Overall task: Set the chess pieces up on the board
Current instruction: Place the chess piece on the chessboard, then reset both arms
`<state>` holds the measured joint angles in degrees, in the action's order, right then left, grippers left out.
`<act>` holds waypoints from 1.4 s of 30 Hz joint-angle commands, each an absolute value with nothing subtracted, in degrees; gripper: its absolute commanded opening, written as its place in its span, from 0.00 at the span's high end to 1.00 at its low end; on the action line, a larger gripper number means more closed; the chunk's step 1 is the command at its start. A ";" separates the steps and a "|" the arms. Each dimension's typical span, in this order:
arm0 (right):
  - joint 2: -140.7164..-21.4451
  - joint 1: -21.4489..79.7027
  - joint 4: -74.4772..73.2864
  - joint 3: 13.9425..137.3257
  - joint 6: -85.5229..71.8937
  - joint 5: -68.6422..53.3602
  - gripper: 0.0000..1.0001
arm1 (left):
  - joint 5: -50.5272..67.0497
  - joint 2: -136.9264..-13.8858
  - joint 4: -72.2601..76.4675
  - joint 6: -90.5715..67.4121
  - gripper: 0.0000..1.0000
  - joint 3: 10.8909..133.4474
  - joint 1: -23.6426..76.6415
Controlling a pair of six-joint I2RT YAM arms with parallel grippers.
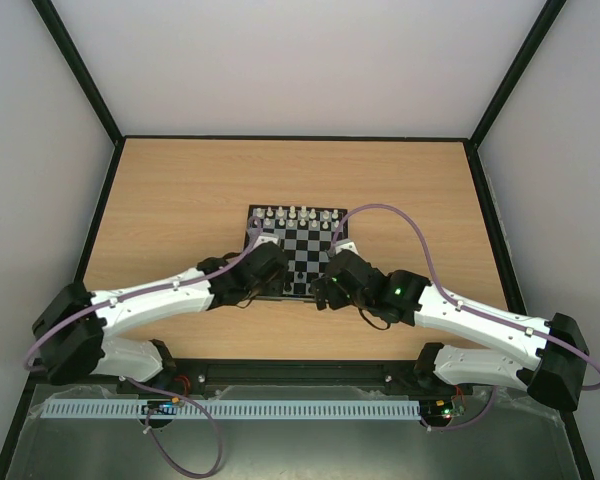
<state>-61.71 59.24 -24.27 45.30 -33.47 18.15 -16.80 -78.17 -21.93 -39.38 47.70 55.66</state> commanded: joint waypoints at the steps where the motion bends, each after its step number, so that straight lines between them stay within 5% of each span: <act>1: -61.39 59.03 -25.09 45.94 -34.98 21.84 0.01 | -20.45 -74.34 -25.90 -38.71 0.33 49.51 55.64; 3: -61.26 59.00 -24.84 46.00 -35.97 24.37 0.02 | -21.40 -73.18 -26.23 -38.85 0.05 49.74 55.50; 4: -61.07 59.02 -24.24 45.73 -36.10 25.70 0.01 | -21.69 -72.45 -26.24 -39.07 0.02 49.75 55.35; 13: -68.75 57.79 -16.22 45.13 -32.39 28.31 0.01 | -31.31 -61.62 -25.63 -41.96 0.01 47.89 54.93; 17: -64.28 49.21 -6.35 40.75 -29.84 21.46 0.01 | -34.59 -56.97 -19.29 -40.53 0.01 44.57 54.55; 22: -58.23 39.70 -1.20 39.59 -27.46 32.84 0.01 | -42.08 -52.81 -11.87 -37.99 0.01 41.51 53.82; 27: -54.41 25.59 3.48 35.78 -28.78 31.69 0.01 | -45.54 -50.45 -8.53 -34.85 0.01 40.84 48.43; 35: -55.05 10.74 14.69 28.90 -25.94 28.32 0.01 | -28.32 -42.24 7.86 -22.07 0.01 31.37 29.82; 42: -58.21 9.22 31.64 19.68 -21.99 32.58 0.01 | -20.80 -46.81 18.44 -17.04 0.01 25.67 15.55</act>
<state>-55.79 9.47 17.96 23.77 -24.99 28.86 -27.14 -43.38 7.86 -22.17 28.40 21.06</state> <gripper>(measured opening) 0.986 0.988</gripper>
